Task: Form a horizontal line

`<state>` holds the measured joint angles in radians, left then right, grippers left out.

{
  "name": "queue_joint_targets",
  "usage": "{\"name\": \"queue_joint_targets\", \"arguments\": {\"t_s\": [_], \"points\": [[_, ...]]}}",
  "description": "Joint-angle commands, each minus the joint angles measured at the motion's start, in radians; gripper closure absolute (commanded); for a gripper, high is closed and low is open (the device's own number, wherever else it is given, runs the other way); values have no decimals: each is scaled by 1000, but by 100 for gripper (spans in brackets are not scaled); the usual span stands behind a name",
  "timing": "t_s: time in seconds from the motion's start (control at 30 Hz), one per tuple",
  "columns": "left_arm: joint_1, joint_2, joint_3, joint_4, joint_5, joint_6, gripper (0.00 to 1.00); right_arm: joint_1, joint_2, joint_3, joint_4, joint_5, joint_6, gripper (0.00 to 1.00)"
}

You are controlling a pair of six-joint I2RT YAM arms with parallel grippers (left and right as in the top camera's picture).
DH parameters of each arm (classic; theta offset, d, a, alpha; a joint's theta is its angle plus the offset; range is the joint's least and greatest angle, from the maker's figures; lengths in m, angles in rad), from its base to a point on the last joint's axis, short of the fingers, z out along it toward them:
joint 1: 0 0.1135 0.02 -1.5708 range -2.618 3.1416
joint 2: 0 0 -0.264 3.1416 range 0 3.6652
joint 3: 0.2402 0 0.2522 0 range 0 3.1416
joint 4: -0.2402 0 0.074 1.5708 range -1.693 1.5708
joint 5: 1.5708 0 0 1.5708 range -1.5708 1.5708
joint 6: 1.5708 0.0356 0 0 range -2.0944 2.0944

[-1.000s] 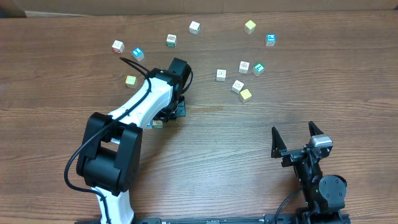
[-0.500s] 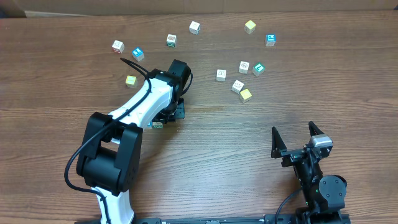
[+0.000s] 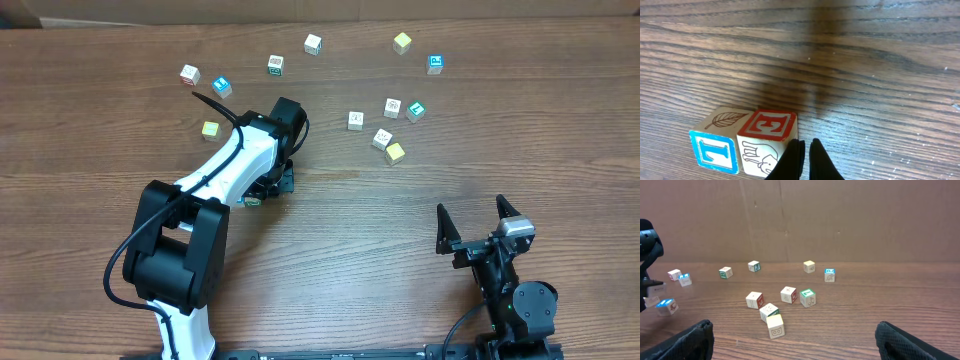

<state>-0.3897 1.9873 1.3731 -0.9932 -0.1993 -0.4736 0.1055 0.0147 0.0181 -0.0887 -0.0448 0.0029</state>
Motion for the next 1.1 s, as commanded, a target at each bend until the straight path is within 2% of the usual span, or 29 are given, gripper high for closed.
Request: {"name": "queue_joint_targets", "arguments": {"t_s": [0.0,1.07], "points": [[-4,2,-11,-1,-29,-29,96,6,-12,-10,7,5,-4,0],[-4,2,-11,2,-28,-21,96,6,-12,-10,7,5,-4,0]]}}
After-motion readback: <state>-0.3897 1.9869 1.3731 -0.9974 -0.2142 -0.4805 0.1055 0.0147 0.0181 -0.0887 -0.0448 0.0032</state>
